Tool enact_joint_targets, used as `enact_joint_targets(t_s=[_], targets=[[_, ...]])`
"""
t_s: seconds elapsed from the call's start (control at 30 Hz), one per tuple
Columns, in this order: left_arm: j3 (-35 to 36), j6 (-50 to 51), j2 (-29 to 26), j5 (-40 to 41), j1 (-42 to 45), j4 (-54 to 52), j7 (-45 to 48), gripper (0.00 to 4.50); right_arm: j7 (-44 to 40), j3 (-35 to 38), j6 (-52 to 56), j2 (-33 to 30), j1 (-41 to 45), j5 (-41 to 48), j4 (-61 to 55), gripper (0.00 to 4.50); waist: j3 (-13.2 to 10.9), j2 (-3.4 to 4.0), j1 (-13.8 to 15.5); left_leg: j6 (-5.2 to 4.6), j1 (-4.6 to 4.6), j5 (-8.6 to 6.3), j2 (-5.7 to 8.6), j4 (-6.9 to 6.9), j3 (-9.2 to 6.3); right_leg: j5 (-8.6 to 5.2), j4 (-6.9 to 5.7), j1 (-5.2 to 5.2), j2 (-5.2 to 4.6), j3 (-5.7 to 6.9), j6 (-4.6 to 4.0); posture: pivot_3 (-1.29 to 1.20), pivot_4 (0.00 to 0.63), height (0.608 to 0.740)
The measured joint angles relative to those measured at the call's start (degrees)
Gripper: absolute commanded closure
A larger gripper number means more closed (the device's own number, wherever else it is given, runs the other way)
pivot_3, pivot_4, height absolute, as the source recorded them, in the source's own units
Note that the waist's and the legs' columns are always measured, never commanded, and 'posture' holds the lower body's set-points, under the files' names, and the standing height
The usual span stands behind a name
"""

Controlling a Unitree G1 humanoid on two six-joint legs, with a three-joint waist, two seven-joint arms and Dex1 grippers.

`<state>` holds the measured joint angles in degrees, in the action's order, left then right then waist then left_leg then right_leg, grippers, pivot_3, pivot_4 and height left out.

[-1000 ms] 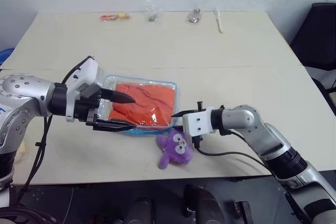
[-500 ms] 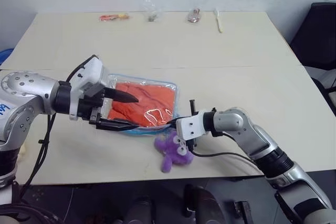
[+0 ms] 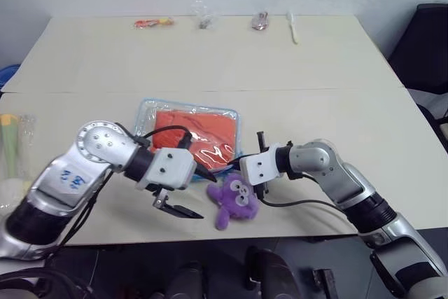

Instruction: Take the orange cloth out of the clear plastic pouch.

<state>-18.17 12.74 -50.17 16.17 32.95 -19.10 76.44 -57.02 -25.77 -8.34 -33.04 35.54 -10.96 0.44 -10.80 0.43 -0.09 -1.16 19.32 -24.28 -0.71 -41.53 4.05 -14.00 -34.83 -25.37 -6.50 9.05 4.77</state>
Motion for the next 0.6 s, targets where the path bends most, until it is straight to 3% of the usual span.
enact_joint_targets(t_s=[0.2, 0.33, 0.6], targets=[[-5.68, -11.93, 8.03, -7.97, 3.02, 8.47, 1.12, 0.62, -0.47, 0.13, 0.93, -0.07, 0.03, 0.03, -0.04, 4.47, 0.0, 0.0, 0.13, -0.01, 0.03, 0.0, 0.01, -0.05, 0.01, 0.0, -0.02, 0.0, -0.03, 0.02, 0.01, 0.0, 0.15, 0.74], [-7.04, -18.78, 9.91, -10.82, 4.59, 12.87, 2.44, 0.62, -0.46, 0.15, 0.96, -0.08, 0.34, -0.07, 0.4, 4.47, 0.0, 0.0, 0.01, -0.01, 0.02, 0.0, -0.02, -0.04, 0.01, 0.0, -0.05, 0.0, -0.01, 0.04, 0.0, 0.0, 0.15, 0.74], [-7.74, -19.64, 11.95, -12.26, 7.28, 17.78, 5.08, 0.62, -0.29, 0.27, 1.71, -0.04, 1.23, -0.13, 0.99, 4.47, 0.0, 0.0, 0.05, -0.02, 0.02, 0.0, -0.01, -0.08, -0.03, 0.0, -0.09, 0.0, -0.04, 0.06, 0.01, 0.0, 0.15, 0.74]])
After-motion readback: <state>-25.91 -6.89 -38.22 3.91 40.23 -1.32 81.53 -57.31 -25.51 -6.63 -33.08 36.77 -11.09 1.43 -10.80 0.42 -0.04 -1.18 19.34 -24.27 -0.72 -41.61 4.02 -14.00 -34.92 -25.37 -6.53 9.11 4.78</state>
